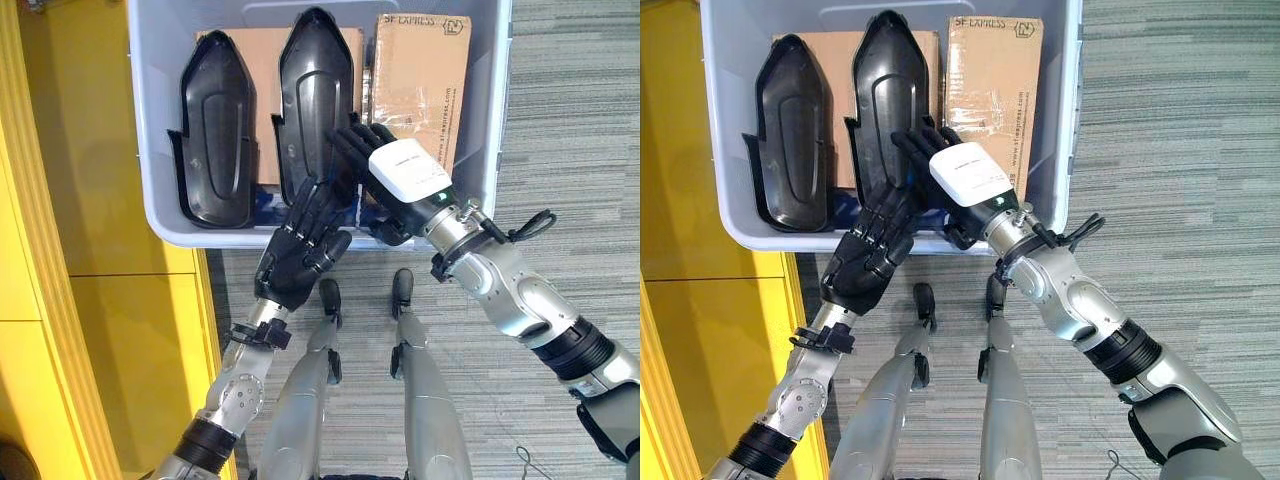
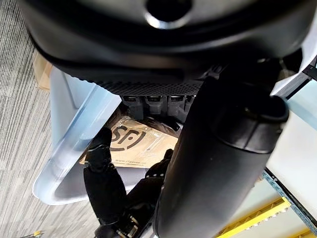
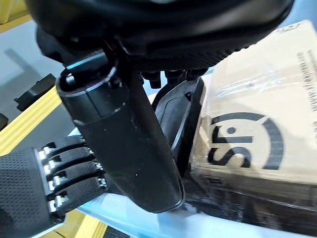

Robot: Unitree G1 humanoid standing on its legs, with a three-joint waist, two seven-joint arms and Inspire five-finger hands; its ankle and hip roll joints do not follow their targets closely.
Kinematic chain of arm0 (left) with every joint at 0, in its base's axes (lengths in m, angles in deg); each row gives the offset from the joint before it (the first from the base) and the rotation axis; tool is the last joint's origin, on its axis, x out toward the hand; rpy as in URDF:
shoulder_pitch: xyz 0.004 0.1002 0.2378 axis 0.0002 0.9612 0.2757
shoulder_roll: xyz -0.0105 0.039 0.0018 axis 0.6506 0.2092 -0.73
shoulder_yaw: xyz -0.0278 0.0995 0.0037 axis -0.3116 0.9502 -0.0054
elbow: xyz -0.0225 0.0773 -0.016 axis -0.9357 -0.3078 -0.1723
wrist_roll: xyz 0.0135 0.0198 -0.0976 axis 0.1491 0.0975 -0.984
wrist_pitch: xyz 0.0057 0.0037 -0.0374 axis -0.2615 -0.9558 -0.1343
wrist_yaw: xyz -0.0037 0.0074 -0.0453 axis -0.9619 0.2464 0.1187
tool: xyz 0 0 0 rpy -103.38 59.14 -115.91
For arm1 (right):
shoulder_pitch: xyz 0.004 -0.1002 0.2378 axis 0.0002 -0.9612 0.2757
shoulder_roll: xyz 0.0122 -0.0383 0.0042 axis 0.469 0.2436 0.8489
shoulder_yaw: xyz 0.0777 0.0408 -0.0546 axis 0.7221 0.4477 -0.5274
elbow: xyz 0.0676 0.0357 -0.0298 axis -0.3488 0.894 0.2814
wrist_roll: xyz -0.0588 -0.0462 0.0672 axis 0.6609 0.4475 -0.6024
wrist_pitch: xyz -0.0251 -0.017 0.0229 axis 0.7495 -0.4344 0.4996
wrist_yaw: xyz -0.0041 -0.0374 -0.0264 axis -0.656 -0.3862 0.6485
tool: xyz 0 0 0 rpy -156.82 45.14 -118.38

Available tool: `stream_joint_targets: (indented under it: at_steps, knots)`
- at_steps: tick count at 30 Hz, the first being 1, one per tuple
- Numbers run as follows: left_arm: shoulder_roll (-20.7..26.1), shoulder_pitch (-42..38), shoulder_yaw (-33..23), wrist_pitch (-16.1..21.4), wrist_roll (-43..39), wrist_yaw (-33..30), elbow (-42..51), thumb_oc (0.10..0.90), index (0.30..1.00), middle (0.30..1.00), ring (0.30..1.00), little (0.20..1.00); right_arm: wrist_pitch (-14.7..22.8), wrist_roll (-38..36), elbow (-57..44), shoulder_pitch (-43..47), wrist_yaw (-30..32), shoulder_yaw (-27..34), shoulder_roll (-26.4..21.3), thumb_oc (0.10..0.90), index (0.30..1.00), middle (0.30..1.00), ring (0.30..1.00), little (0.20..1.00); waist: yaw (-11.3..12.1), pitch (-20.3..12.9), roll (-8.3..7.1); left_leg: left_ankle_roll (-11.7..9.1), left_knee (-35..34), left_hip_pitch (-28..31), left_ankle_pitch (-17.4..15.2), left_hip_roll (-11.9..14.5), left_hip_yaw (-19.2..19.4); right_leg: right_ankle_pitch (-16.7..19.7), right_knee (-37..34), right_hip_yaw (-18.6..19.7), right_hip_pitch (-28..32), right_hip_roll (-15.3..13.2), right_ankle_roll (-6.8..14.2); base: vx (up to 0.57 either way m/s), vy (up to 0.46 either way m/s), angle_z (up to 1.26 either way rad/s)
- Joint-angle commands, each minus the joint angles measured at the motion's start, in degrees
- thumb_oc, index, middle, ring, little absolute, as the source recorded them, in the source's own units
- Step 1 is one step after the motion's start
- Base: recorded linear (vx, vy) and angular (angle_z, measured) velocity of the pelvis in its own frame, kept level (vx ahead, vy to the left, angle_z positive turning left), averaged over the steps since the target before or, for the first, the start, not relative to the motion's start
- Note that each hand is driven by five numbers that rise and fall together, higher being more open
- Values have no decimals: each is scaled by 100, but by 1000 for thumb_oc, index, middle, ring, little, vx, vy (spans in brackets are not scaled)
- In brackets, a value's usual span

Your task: Move parts from the plastic box to the shelf.

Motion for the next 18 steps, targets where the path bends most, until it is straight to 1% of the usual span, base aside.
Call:
stream_joint_targets:
  at_steps: [1, 7, 10, 12, 14, 18]
  knots:
    - [192, 245, 2, 306, 95, 4, 937, 900, 1000, 1000, 1000, 1000, 225, 168, -1032, 564, 454, -44, 59, 900, 1000, 1000, 1000, 1000, -37, -84, 69, -174, 1036, -594, -709, 214, -577, -608, 355, -7, 73, -536, 389, 0, 0, 0]
    - [131, 207, 75, 380, 166, -122, 992, 900, 1000, 1000, 1000, 1000, 115, 254, -935, 587, 633, -97, 368, 900, 1000, 1000, 1000, 1000, -16, -84, 125, -171, 1131, -837, -722, 199, -596, -646, 478, 1, -173, -499, 366, 0, 0, 0]
    - [134, 152, 81, 439, 154, -152, 971, 900, 1000, 1000, 1000, 1000, 104, 334, -976, 629, 692, -101, 427, 900, 1000, 1000, 1000, 1000, -20, -84, 116, -166, 1174, -969, -697, 190, -595, -636, 533, -5, -298, -485, 355, 0, 0, 0]
    - [138, 127, 82, 452, 117, -181, 983, 900, 1000, 1000, 1000, 1000, 106, 528, -1020, 628, 766, -86, 461, 900, 1000, 1000, 1000, 1000, -22, -84, 103, -160, 1210, -1016, -710, 190, -588, -646, 567, -16, -341, -469, 348, 3, -2, 2]
    - [123, 103, 116, 436, 96, -203, 987, 900, 1000, 1000, 1000, 1000, 107, 962, -1035, 675, 873, -95, 500, 900, 1000, 1000, 1000, 1000, -17, -84, 99, -152, 1315, -1092, -774, 190, -584, -686, 633, -18, -401, -452, 346, 7, -3, 6]
    - [114, 103, 190, 410, 178, -218, 1020, 900, 1000, 1000, 1000, 1000, 54, 1078, -1050, 727, 799, -91, 497, 900, 1000, 1000, 1000, 1000, -9, -84, 113, -141, 1389, -1193, -792, 168, -601, -693, 690, -11, -490, -438, 339, 2, 2, 4]
